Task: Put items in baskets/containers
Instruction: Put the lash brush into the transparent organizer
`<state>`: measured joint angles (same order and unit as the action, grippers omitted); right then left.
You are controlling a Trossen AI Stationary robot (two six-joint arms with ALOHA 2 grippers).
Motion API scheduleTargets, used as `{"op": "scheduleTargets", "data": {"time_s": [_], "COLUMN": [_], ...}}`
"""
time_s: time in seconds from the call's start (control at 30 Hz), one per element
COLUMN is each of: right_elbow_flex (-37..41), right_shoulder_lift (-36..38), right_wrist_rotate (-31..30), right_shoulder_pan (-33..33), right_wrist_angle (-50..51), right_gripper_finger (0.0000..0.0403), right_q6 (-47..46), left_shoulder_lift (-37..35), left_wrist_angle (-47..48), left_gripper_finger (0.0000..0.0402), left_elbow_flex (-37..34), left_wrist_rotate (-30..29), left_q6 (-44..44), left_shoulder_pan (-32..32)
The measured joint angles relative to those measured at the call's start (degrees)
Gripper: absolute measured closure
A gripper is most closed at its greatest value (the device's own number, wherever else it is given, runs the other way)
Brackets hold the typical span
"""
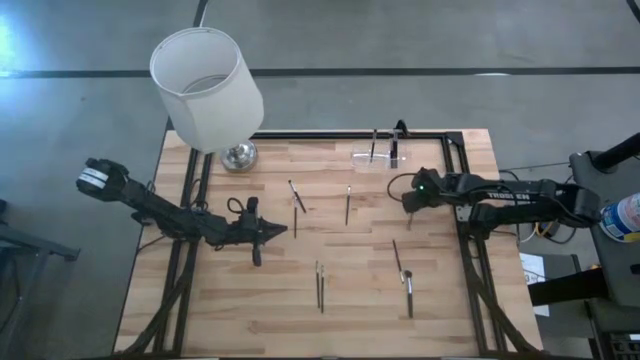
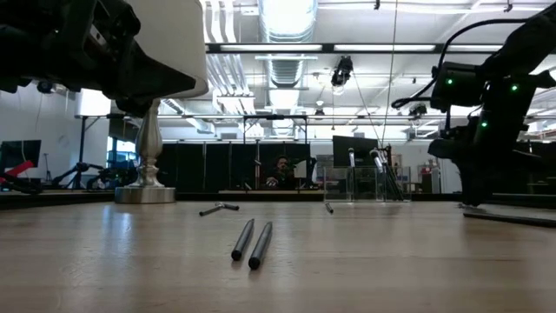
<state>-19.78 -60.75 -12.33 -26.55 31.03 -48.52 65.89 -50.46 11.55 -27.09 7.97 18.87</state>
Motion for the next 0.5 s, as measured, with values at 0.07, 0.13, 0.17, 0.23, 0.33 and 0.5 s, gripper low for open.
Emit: {"op": "scheduleTargets", "data": {"time_s": [0.07,0.13,0.17,0.23,0.33,0.5], "right_elbow_flex": [0.1,-0.1,-0.3,-0.9,-2.1,-3.1], "right_shoulder_lift": [-0.4,-0.4,-0.4,-0.4,-0.5,-0.5], "right_wrist_rotate": [0.3,0.4,0.6,1.0,1.3,1.3], "right_shoulder_pan": [-0.4,-0.6,-0.7,-0.7,-0.7,-1.3], "right_wrist_angle": [-0.6,-0.4,-0.2,0.3,0.2,0.1], "right_gripper_finger": [0.0341,0.0342,0.0342,0.0342,0.0341,0.0319], "right_q6": [0.6,1.0,1.1,1.3,1.3,-1.5], "left_shoulder_lift": [0.0,0.0,0.0,0.0,0.0,0.0], "left_wrist_angle": [0.0,0.0,0.0,0.0,0.0,0.0], "left_gripper_finger": [0.0401,0.0401,0.0401,0.0401,0.0401,0.0401], "left_elbow_flex": [0.0,0.0,0.0,0.0,0.0,0.0], "left_wrist_rotate": [0.0,0.0,0.0,0.0,0.0,0.1], "left_q6": [0.0,0.0,0.0,0.0,0.0,0.0], "left_shoulder_pan": [0.0,0.0,0.0,0.0,0.0,0.0]}}
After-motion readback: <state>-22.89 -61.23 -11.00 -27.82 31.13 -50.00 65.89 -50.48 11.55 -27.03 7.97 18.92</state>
